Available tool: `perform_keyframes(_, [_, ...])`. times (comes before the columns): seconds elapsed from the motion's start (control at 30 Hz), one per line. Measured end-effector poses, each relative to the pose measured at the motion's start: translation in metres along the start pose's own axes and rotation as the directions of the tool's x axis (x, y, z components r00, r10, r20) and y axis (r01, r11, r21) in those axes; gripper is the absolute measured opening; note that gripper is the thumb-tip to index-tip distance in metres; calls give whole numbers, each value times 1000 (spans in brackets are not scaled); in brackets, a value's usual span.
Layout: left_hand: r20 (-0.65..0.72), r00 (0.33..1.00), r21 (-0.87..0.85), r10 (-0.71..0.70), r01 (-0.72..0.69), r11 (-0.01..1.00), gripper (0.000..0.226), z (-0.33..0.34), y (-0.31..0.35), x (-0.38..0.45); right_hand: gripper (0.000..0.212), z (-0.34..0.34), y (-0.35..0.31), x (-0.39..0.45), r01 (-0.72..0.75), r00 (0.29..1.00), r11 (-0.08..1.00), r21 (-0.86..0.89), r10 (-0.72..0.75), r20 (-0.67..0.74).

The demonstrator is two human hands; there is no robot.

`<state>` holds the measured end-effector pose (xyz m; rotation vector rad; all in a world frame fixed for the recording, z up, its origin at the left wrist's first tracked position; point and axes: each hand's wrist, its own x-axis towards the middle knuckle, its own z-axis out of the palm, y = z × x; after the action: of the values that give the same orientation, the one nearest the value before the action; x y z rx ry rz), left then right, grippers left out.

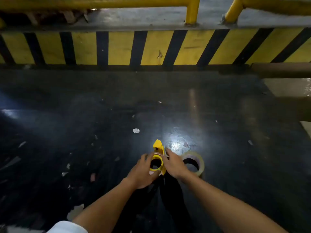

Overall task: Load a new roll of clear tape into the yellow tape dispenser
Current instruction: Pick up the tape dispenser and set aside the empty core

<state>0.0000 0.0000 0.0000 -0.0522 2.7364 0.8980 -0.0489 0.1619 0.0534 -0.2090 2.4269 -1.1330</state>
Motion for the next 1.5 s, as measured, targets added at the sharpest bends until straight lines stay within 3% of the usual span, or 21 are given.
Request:
perform_keyframes(0.17, [0, 998, -129, -70, 69, 989, 111, 7, 4, 6, 35, 10, 2, 14, -134, 991, 988, 80, 135, -2])
perform_keyframes(0.37, [-35, 999, -191, -19, 12, 982, 94, 8, 6, -1, 29, 9, 14, 17, -176, 982, 935, 308, 188, -12])
perform_keyframes(0.5, [-83, 995, -219, 47, -64, 974, 88, -8, 10, -5, 33, -3, 16, 11, -194, 981, 845, 499, 178, 80])
perform_keyframes(0.73, [-40, 987, -199, 155, -160, 967, 88, -35, 14, -7, 36, -27, 13, 1, -174, 982, 811, 559, 98, 164])
perform_keyframes(0.9, [-6, 983, -176, 181, -180, 968, 81, -52, 17, -13, 34, -38, 24, -4, -195, 977, 719, 668, 85, 194])
perform_keyframes(1.0, [-49, 981, -197, 189, -195, 961, 83, -59, 20, -15, 28, -38, 29, -9, -194, 981, 700, 688, 131, 144])
perform_keyframes(1.13, [-209, 962, -218, 176, -222, 950, 91, -57, 17, -15, 32, -33, 36, -5, -132, 973, 750, 648, 224, -60])
perform_keyframes(1.23, [-275, 959, -184, 65, -118, 976, 100, -52, 7, -16, 34, -41, 37, -5, -65, 954, 742, 667, 243, -177])
perform_keyframes(1.37, [-163, 975, -106, -152, 136, 985, 102, -44, 0, -13, 30, -52, 38, -6, -32, 938, 718, 695, 262, -227])
perform_keyframes(1.5, [-103, 971, -50, -215, 210, 976, 98, -28, 3, -9, 22, -57, 39, -11, -38, 939, 705, 708, 267, -216])
